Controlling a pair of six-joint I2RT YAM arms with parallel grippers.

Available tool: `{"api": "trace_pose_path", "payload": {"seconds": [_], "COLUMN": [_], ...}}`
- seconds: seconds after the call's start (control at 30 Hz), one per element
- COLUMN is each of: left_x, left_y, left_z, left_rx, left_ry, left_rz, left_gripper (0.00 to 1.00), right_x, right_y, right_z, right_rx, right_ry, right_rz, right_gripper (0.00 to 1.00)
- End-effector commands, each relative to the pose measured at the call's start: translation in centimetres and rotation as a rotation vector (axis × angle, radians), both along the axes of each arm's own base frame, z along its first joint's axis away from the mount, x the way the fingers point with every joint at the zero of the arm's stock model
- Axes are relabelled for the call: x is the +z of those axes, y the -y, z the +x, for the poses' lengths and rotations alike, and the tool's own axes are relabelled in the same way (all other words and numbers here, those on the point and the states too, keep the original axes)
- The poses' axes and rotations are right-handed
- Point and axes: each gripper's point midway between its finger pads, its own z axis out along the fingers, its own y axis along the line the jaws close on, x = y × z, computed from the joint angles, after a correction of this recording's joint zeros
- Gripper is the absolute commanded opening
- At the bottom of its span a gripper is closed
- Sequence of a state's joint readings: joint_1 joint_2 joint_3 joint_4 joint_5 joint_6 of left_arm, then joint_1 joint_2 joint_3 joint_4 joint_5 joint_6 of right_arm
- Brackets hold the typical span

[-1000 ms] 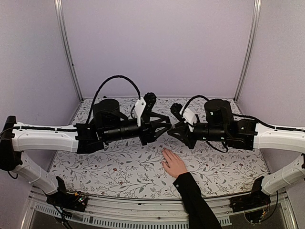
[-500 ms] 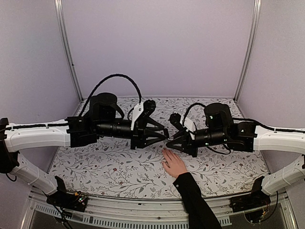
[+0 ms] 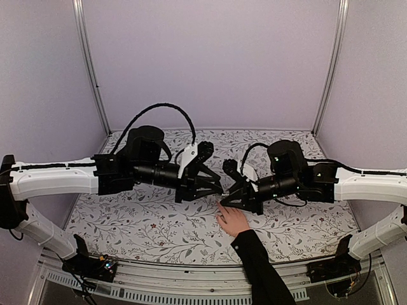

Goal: Paint the nails
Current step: Unscrew the nail polish bottle, then remove the nail polish.

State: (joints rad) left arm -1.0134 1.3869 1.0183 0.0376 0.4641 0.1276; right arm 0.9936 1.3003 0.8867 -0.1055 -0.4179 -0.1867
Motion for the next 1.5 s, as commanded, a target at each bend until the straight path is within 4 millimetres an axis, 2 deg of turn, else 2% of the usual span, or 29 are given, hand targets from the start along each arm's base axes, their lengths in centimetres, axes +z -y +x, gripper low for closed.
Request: {"api": "trace_pose_path", "payload": {"seconds": [0.0,0.47,0.67,0.87,1.47], "left_x": [-0.2,-0.3,0.9,2.1,1.7], "left_y": [0.2,0.5,0.2,-0.3,-0.4], "left_z": [0.1,-0.3,-0.5,0.0,0.1], "left_rx": [-0.023,-0.055,-0.052,-0.017,-0.010], "left_ry": [0.003,-0.005,0.004,0.013,0.061], "left_rz": [0.015,0.016,-0.026,-0.071,-0.057], "left_gripper": [0.35,0.11,0.00,0.00,0.00], "right_x": [0.8,1.0,0.6,0.4,-0.5], "right_y": [-0.4,-0.3,-0.3,-0.2,-0.3], "right_z": [-0.2,-0.3,0.1,0.6,0.9], "right_rx": [0.031,0.034,0.016,-0.014,-0.024], "right_ry": [0.010,0.012,0.016,0.019,0.001], "right_rz": [0.022,0.026,0.016,0.002,-0.030], "right_gripper": [0.00,0.00,0.00,0.00,0.00]}}
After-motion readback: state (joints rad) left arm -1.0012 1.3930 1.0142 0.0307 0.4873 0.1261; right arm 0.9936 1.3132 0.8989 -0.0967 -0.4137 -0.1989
